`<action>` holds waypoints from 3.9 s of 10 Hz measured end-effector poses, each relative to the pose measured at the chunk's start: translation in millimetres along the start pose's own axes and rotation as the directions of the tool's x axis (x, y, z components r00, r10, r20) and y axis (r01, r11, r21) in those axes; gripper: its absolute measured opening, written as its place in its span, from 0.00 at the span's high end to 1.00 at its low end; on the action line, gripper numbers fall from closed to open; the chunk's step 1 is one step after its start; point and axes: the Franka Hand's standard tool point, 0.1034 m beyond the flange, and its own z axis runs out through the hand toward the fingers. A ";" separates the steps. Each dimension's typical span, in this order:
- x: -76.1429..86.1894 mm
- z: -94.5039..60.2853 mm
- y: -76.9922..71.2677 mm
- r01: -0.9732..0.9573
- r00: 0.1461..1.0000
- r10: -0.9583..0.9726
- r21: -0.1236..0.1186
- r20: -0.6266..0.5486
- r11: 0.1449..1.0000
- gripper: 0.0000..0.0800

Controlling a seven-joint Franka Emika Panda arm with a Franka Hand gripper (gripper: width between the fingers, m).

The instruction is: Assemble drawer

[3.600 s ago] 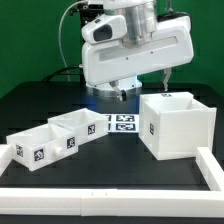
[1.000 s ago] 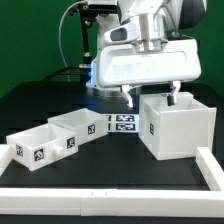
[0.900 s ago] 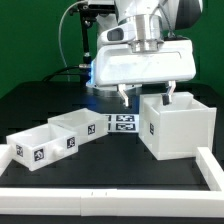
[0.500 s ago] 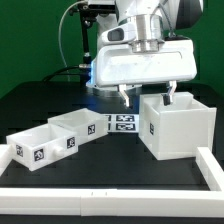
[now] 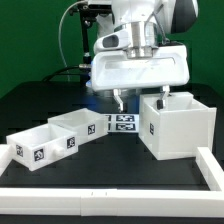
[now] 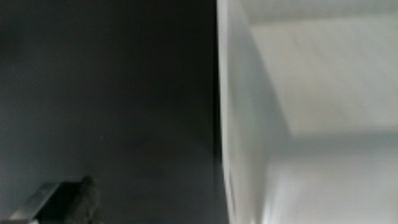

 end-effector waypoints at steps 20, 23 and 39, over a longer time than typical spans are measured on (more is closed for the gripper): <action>-2.5 -18.0 -12.5 -0.146 0.982 0.142 0.021 0.124 0.989 0.92; 13.9 -46.1 -12.3 -0.204 0.958 0.199 0.004 0.205 0.979 0.92; 69.2 -19.4 13.3 -0.286 0.114 -0.067 0.097 0.991 0.953 0.92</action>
Offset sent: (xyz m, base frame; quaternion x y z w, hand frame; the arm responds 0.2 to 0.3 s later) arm -0.0050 -0.0013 -0.0025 -0.0148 0.0038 -0.0056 0.9999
